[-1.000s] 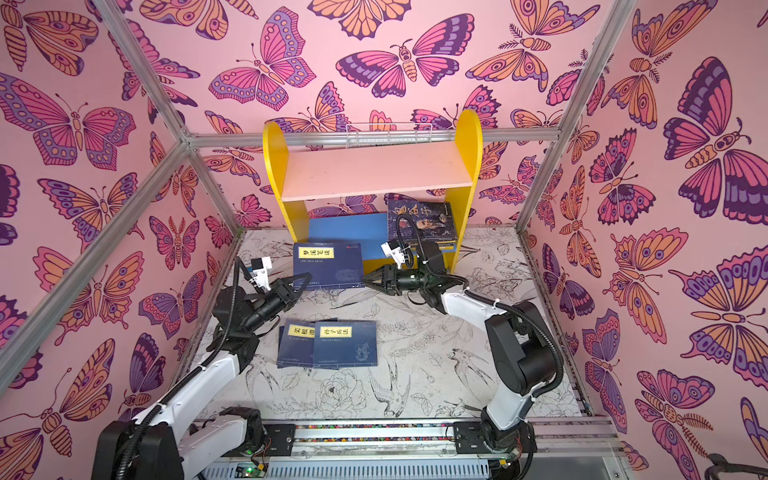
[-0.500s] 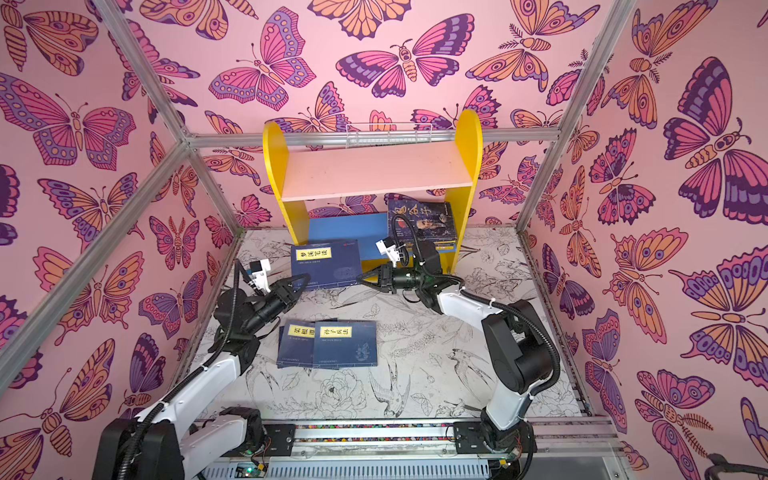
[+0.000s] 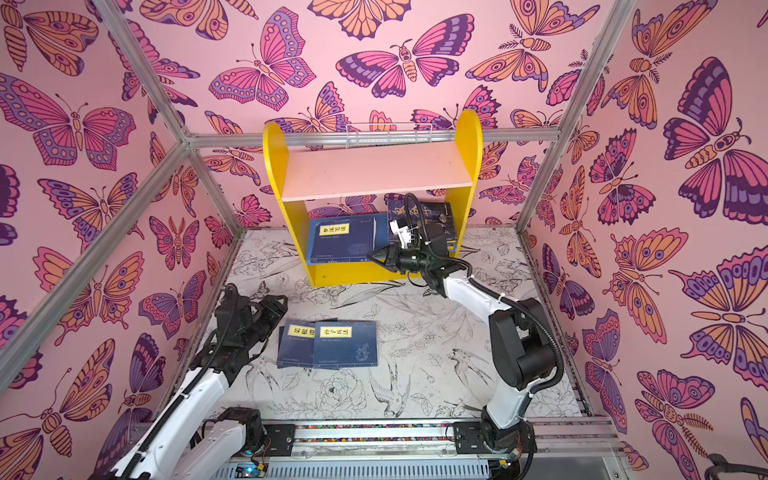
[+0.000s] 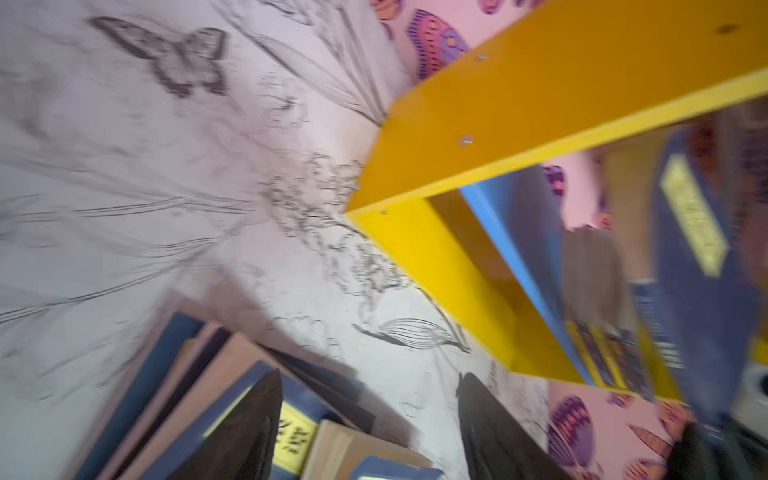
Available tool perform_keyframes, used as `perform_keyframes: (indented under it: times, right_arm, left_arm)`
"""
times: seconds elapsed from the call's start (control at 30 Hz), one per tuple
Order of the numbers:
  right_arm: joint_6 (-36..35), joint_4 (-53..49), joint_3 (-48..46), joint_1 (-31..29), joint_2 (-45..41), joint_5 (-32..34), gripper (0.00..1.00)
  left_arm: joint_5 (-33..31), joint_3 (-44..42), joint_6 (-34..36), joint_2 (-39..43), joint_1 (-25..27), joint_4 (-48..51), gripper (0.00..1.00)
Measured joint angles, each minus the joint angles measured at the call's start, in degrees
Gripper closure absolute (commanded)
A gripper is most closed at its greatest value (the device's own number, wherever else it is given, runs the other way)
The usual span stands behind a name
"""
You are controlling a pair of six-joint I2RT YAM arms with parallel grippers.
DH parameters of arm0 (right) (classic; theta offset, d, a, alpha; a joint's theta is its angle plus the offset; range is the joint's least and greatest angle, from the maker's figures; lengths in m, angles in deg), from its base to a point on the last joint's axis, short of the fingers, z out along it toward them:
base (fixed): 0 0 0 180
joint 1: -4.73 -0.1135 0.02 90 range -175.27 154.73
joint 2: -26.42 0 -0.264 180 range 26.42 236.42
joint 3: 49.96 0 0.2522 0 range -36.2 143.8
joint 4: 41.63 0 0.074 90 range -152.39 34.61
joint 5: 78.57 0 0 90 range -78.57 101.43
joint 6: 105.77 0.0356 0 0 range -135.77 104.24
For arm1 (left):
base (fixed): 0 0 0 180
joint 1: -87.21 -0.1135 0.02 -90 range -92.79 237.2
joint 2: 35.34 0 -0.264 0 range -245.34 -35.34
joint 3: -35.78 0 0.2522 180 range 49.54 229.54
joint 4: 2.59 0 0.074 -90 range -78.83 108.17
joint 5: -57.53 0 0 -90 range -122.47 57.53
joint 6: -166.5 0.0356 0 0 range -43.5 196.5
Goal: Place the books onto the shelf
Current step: 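Carry the book to the blue shelf with right gripper while left withdraws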
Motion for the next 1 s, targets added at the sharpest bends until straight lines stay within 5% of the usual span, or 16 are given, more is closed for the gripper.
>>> perform_keyframes:
  times: [0.43, 1.0]
  right_arm:
    - [-8.98, -25.05, 23.80, -4.07, 11.52, 12.79, 1.00]
    - [-7.23, -34.29, 38.34, -4.22, 23.45, 11.47, 0.99]
  left_arm:
    - [-6.60, 0.59, -0.33, -0.22, -0.15, 10.69, 0.31]
    - [-6.58, 0.92, 0.04, -0.24, -0.15, 11.06, 0.31]
